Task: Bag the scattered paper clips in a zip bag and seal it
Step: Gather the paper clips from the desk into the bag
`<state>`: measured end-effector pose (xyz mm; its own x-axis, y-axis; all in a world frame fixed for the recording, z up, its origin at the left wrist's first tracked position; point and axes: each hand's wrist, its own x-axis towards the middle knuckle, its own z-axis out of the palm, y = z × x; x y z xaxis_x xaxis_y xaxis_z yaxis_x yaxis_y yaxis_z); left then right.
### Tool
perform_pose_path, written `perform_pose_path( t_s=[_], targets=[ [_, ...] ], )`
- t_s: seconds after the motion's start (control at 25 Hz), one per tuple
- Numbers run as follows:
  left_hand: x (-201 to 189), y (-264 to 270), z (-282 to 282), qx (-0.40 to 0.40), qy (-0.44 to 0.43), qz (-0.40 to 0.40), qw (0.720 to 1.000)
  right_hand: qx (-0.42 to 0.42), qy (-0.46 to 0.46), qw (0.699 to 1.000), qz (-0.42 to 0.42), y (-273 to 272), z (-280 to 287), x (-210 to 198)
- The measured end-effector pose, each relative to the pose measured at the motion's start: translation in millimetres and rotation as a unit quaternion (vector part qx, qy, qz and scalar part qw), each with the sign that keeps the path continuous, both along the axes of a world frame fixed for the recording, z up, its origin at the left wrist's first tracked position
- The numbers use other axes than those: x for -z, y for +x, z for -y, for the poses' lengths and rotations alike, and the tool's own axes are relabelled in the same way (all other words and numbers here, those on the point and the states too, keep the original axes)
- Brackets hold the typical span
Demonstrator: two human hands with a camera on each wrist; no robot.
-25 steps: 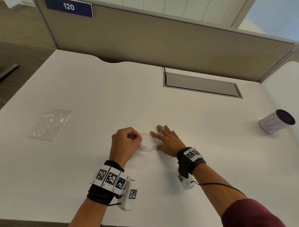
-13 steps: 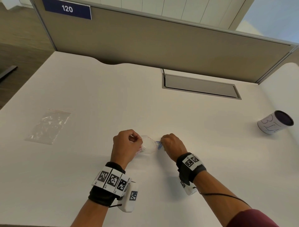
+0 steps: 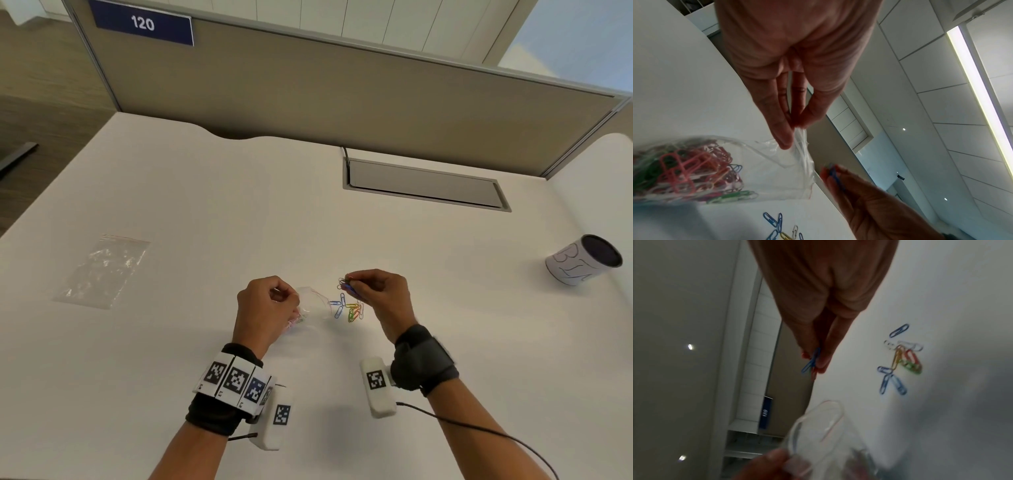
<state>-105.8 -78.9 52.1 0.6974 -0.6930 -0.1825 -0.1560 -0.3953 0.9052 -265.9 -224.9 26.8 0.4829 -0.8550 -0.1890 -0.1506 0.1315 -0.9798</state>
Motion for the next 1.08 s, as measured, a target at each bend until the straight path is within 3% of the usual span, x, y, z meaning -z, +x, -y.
perform_pose_path(
  t_s=[0.12,0.28,0.4,0.48,0.64,0.72,0.84,0.92,0.96,1.04,1.08],
  targets=[
    [0.0,0.4,1.2,-0.002,-0.002,-0.006,1.000,-0.089,-0.001,0.995,0.040,5.3,-19.0,-17.9],
    [-1.9,0.0,1.2,0.001,-0.006,-0.004,1.000,-0.203,0.036,0.978,-0.022,14.6,-23.1,-17.7],
    [-1.7,-2.4,0.5,0.009,-0.005,0.001,1.000,-0.178,0.085,0.978,-0.068,26.4,-24.1,-15.5],
    [-1.0,-4.2,-0.3,0.015,-0.002,0.004,1.000,-0.158,0.070,0.980,-0.100,35.3,-27.1,-16.0],
    [0.0,-2.9,-0.8,0.016,0.004,0.020,1.000,-0.234,0.049,0.960,-0.148,39.6,-34.0,-25.5],
    [-0.5,-2.3,-0.8,0.013,0.010,0.029,0.999,-0.255,0.033,0.957,-0.132,35.2,-32.7,-31.4],
    [0.6,-0.3,-0.3,0.003,0.003,0.012,1.000,-0.137,-0.066,0.978,-0.143,19.0,-16.7,-27.8],
    [1.0,1.5,-1.3,-0.001,0.000,0.005,1.000,-0.069,-0.200,0.939,-0.272,0.1,3.0,-11.1],
    [0.9,2.1,-2.1,-0.001,-0.001,0.004,1.000,-0.077,-0.218,0.909,-0.346,-10.0,10.4,-0.9],
    [0.7,2.8,-3.7,-0.003,-0.003,0.003,1.000,-0.128,-0.170,0.867,-0.451,-22.9,16.5,19.2],
    [0.1,2.6,-4.3,-0.003,-0.003,0.003,1.000,-0.142,-0.148,0.862,-0.464,-24.4,16.0,28.0]
  ],
)
